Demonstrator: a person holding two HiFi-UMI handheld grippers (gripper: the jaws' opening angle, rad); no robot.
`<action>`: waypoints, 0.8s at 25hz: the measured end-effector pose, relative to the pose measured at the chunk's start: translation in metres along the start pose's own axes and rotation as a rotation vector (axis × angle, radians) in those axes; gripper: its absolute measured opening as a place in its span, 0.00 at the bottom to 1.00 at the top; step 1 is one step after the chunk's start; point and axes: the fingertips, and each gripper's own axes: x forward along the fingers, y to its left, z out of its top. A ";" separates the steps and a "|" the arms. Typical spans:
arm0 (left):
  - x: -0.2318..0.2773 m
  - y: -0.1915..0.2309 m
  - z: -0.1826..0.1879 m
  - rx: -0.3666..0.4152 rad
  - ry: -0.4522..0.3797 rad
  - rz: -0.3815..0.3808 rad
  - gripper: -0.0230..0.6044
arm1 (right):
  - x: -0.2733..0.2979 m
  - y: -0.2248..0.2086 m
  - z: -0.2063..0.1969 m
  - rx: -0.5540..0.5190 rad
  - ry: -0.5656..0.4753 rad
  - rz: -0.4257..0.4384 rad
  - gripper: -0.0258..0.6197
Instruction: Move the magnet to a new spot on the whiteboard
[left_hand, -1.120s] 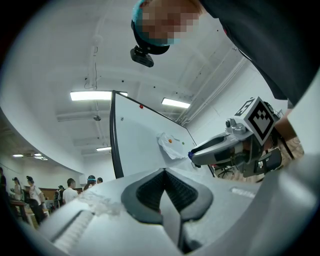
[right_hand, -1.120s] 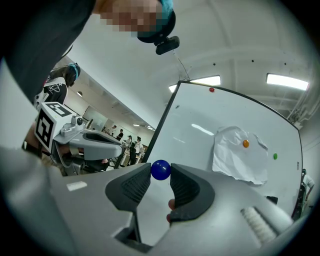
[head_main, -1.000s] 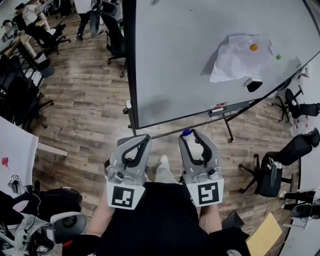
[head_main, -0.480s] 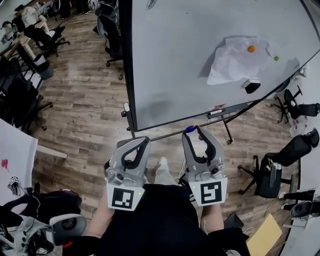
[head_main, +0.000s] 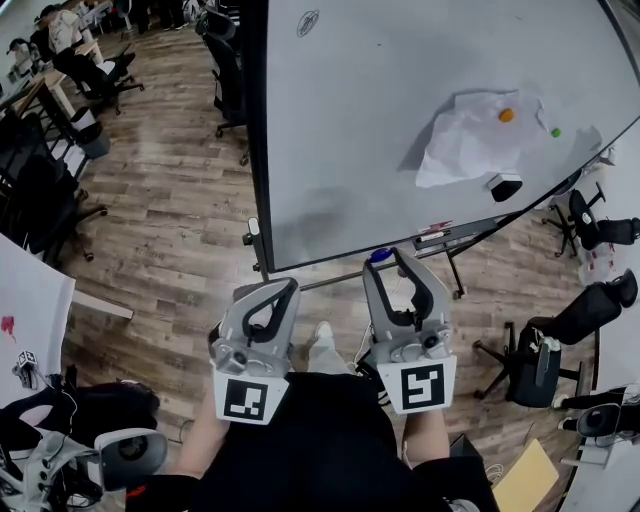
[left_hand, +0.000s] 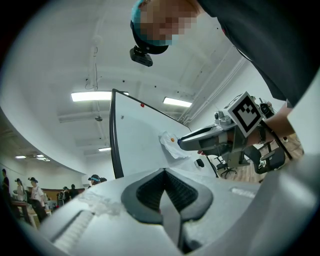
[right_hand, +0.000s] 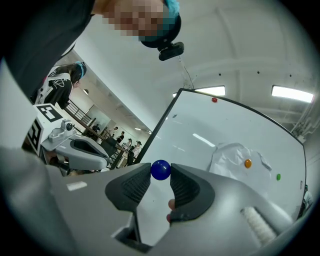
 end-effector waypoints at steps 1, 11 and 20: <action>0.002 0.001 0.000 0.002 0.000 0.002 0.04 | 0.003 -0.001 0.000 -0.002 -0.004 0.004 0.23; 0.013 0.003 -0.004 0.015 0.012 0.027 0.04 | 0.022 -0.011 -0.004 -0.017 -0.012 0.039 0.23; 0.017 0.018 -0.010 0.023 0.030 0.088 0.04 | 0.046 -0.018 -0.005 -0.022 -0.043 0.070 0.23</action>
